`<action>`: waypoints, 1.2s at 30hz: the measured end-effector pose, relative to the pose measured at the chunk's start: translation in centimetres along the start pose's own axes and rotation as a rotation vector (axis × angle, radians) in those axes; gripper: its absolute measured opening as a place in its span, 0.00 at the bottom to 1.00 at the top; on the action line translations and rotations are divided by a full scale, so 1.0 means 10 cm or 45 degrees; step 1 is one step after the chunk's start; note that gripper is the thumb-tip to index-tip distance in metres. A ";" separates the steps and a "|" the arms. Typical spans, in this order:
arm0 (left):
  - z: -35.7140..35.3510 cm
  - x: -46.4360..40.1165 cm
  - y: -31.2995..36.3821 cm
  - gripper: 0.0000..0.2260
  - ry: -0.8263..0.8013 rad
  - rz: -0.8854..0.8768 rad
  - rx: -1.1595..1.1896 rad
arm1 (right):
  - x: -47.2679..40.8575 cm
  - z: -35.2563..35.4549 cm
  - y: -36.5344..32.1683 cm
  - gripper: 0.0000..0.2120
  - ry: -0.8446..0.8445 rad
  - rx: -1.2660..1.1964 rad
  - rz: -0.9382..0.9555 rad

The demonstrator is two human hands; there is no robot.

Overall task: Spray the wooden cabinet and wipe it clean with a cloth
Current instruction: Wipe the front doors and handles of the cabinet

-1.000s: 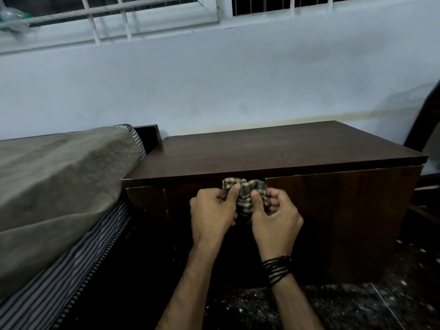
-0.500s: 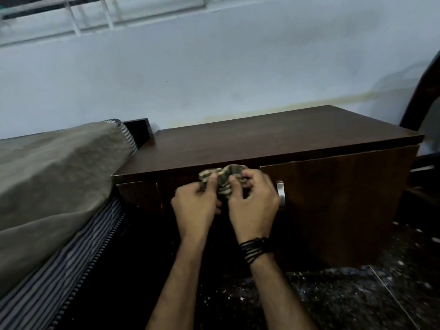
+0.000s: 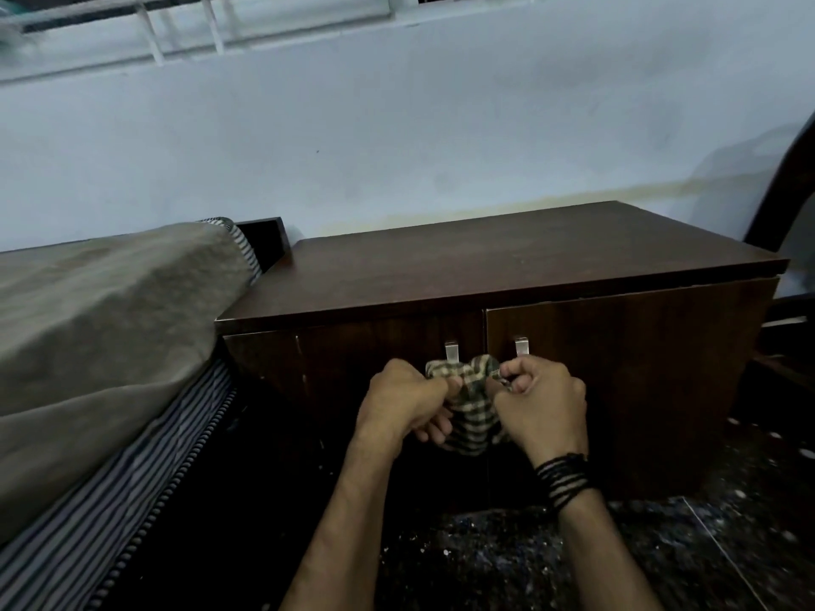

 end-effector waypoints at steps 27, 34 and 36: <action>-0.07 -0.08 -0.57 0.18 0.312 -0.002 0.069 | 0.34 -0.35 0.25 0.07 -0.020 -0.062 -0.003; -0.06 -0.06 -1.09 0.20 0.345 0.159 -0.039 | 0.70 -0.76 0.46 0.06 -0.161 0.033 -0.001; 0.00 -0.01 -1.13 0.20 0.448 0.155 -0.052 | 0.74 -0.78 0.41 0.07 -0.105 0.001 0.063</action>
Point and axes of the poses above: each hand's wrist, its own x-axis away from the middle knuckle, its own z-axis out of the back of the hand, y = z × x, the point moved 9 cm from there along -x, towards the middle knuckle, and after that the axes turned 13 degrees about y, right-handed, at the moved point
